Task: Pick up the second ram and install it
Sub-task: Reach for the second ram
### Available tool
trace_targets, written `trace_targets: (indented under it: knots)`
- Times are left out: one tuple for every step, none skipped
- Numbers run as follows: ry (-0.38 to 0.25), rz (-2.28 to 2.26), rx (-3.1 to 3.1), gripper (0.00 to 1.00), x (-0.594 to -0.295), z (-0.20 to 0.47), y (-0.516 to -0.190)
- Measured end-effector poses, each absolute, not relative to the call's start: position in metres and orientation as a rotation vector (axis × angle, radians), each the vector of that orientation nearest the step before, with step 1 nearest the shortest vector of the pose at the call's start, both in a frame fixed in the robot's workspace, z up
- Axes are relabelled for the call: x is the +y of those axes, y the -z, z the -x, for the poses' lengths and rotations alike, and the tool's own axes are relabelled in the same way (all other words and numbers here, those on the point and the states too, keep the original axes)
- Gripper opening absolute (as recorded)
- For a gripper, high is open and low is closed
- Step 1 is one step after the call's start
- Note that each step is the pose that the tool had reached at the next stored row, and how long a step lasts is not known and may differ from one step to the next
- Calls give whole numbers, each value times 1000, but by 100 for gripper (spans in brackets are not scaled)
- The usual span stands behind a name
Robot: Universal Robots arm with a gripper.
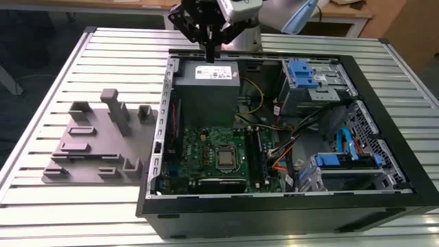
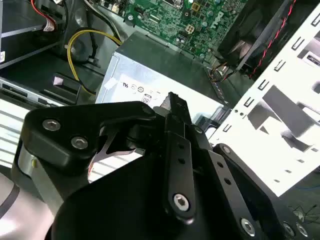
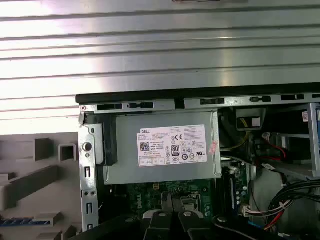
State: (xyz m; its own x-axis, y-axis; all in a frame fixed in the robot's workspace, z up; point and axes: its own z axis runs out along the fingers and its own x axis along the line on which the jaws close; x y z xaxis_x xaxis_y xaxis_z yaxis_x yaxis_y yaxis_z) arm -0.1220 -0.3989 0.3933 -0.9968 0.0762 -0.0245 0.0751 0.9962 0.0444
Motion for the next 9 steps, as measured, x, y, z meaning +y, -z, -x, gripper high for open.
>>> trace_targets:
  knots:
    - [-68,-118,3113,14,-399,122,-393]
    - [-68,-118,3112,14,-399,122,-393]
    - [-68,-118,3112,14,-399,122,-393]
    - [-67,-118,3113,14,-399,124,-393]
    - [-67,-118,3113,14,-399,126,-393]
    - [-68,-118,3112,14,-399,130,-393]
    - [-68,-118,3112,14,-399,134,-393]
    - [-68,-118,3112,14,-399,139,-393]
    - [-68,-118,3112,14,-399,143,-393]
